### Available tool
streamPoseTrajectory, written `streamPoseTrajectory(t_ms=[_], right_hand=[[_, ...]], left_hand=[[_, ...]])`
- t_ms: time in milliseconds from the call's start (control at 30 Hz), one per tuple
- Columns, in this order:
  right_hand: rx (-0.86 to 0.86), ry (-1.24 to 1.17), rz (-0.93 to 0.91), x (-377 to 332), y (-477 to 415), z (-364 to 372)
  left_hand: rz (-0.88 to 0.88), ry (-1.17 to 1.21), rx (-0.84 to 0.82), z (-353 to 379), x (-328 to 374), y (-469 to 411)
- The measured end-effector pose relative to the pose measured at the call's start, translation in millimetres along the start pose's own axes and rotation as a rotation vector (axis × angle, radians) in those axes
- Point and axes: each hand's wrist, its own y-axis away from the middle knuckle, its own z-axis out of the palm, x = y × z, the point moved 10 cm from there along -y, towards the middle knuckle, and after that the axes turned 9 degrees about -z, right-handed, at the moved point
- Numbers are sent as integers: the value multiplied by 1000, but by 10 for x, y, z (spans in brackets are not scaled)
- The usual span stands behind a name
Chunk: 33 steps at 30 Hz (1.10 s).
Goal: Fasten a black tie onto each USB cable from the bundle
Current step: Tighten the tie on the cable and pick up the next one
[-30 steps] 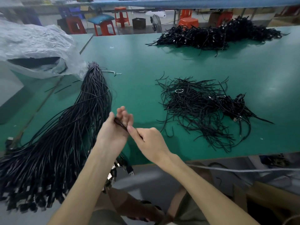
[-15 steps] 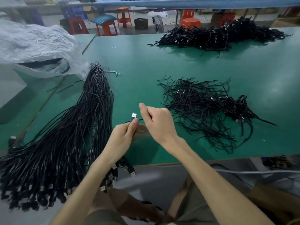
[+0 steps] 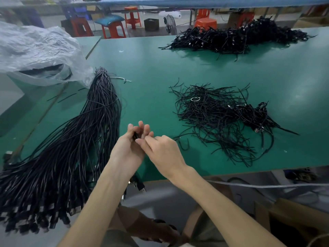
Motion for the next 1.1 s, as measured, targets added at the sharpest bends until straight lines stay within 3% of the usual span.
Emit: streamPoseTrajectory(t_ms=[200,367,500,633,733,833,1100], right_hand=[[-247,-158,192,154,43,188],[-394,-546,444,286,57,285],[-330,-836,528,292,-16,301],[-236,-829,599,479,33,249],[-170,-748,547,515,34,107],[-156,-630,462,533,-3,21],[-279,-431,275,454,-25,26]], left_hand=[[209,-64,-46,81,163,64],[260,-210,-131,162,190,122],[262,-352,-183,238,100,143],[239,-442,-292,288,116,178],[219,-656,-414,355,154,268],[286,-874,-341,275,223,252],[384,-1120,-45,144,306,244]])
